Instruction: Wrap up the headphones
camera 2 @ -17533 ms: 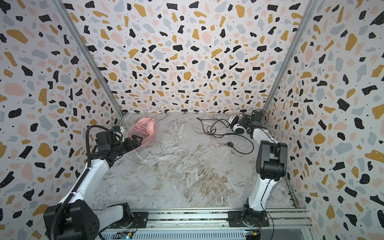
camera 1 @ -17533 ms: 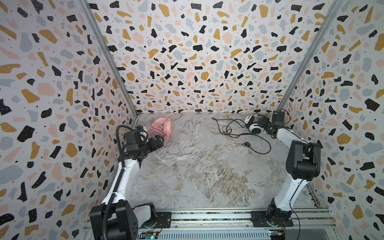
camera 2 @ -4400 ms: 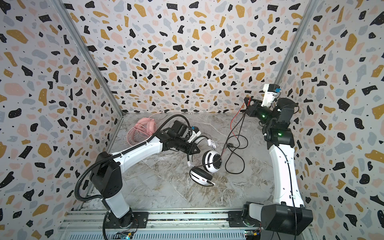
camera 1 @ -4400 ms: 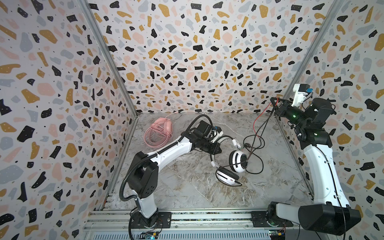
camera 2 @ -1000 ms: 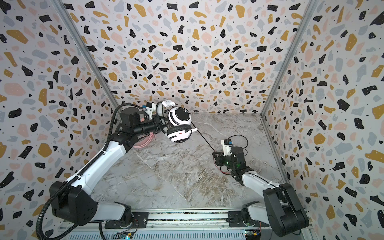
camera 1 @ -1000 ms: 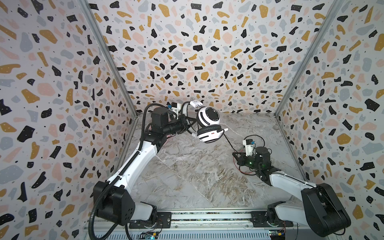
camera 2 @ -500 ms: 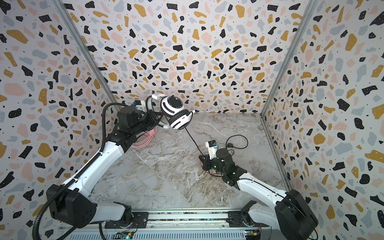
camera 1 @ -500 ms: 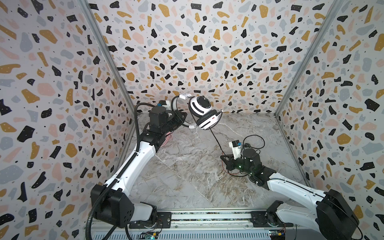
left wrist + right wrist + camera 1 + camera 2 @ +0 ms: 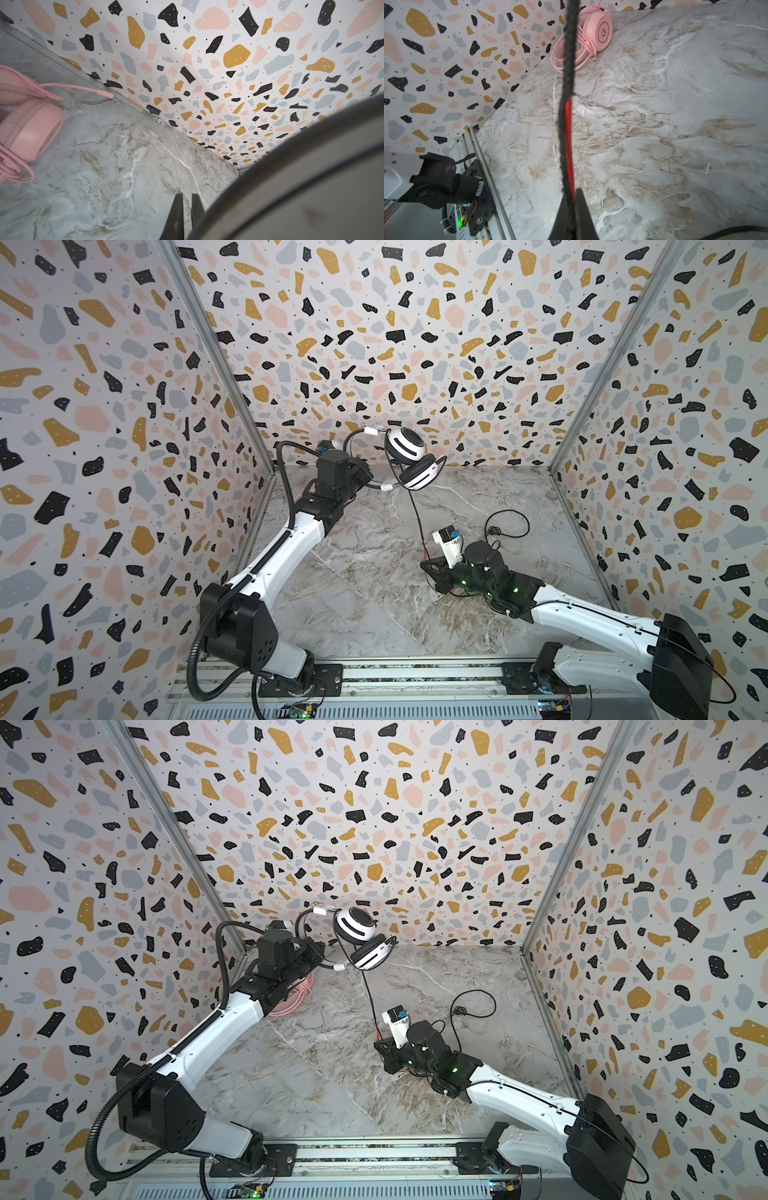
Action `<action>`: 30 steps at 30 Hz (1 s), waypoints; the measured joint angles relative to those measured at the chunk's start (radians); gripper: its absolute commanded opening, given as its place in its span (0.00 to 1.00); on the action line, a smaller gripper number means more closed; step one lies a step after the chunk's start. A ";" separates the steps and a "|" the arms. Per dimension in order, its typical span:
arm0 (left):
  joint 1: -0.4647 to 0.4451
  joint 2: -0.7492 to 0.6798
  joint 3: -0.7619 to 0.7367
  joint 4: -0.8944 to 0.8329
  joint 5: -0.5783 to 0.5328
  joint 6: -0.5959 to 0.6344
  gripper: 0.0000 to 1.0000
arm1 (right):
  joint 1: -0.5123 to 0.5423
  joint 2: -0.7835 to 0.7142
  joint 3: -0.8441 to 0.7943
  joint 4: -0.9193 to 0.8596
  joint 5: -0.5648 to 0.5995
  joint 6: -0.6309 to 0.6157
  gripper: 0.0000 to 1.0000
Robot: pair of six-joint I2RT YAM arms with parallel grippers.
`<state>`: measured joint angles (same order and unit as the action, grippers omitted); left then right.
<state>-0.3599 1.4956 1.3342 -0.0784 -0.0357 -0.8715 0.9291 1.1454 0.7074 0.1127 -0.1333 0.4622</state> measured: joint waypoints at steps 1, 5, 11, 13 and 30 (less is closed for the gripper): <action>-0.013 0.008 0.011 -0.014 -0.021 0.022 0.00 | 0.006 0.003 0.018 -0.016 0.000 -0.008 0.00; -0.092 0.042 0.045 -0.067 -0.137 0.135 0.00 | 0.018 0.005 0.117 -0.101 0.007 -0.053 0.00; -0.239 0.097 0.051 -0.171 -0.291 0.301 0.00 | 0.011 0.000 0.322 -0.274 0.087 -0.166 0.00; -0.279 0.120 0.051 -0.206 -0.333 0.350 0.00 | -0.010 -0.014 0.379 -0.327 0.111 -0.202 0.00; -0.350 0.052 0.047 -0.357 -0.406 0.547 0.00 | -0.428 -0.095 0.513 -0.545 0.033 -0.334 0.00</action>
<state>-0.7101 1.5475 1.3808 -0.4355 -0.4419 -0.3244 0.5007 1.0500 1.2205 -0.4324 -0.1001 0.1280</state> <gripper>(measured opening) 0.081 0.052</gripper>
